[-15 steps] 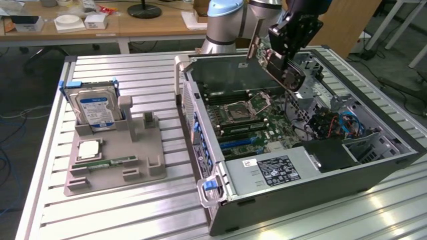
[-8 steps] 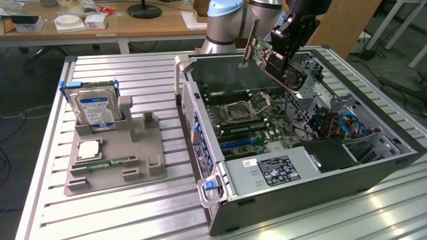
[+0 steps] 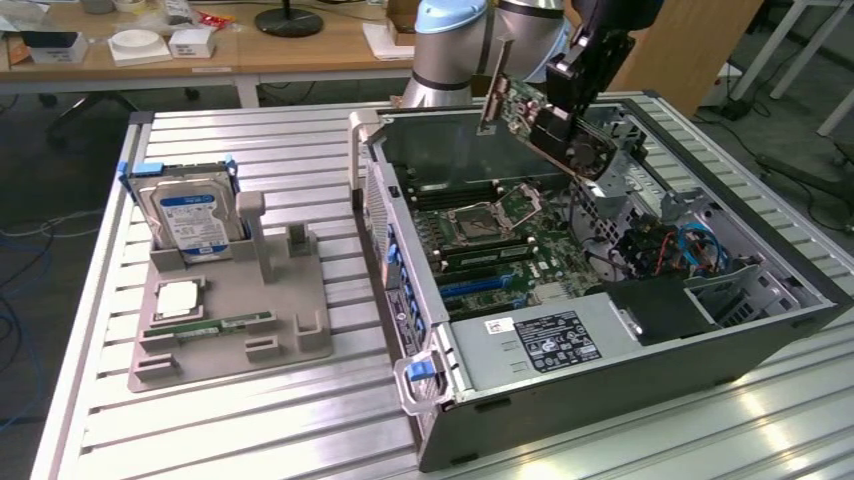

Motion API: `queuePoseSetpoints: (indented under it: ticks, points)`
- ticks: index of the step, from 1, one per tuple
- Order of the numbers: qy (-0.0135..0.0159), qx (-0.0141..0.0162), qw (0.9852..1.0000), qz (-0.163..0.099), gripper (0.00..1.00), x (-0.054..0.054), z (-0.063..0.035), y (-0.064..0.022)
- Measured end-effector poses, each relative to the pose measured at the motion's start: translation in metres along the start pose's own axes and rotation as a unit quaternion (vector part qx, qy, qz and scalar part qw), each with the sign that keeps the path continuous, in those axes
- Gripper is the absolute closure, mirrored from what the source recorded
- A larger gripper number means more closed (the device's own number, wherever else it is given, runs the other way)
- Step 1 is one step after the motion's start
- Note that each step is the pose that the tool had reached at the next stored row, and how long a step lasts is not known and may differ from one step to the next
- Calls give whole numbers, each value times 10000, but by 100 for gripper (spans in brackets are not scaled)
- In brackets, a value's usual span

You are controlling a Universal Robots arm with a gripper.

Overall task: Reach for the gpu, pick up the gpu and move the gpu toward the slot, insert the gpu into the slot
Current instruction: 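Insert the gpu into the slot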

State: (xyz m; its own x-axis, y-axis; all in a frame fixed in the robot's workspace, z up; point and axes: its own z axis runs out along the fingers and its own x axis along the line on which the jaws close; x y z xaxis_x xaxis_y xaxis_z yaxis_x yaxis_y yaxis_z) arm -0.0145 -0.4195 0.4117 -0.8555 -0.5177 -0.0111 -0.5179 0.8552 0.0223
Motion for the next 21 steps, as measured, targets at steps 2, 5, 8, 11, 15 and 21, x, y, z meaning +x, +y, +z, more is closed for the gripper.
queuePoseSetpoints:
  ticks: [2, 5, 8, 11, 15, 21]
  points:
    - [10, -11, 9984, -569, 74, 0, 0, 0]
    - [14, -13, 9971, -757, 74, 0, 0, 0]
    - [18, -17, 9954, -956, 74, 0, 1, 0]
    - [22, -20, 9934, -1144, 74, 0, 1, 0]
    - [28, -24, 9893, -1459, 74, 0, 4, 0]
    - [40, -30, 9809, -1947, 74, 0, 8, 0]
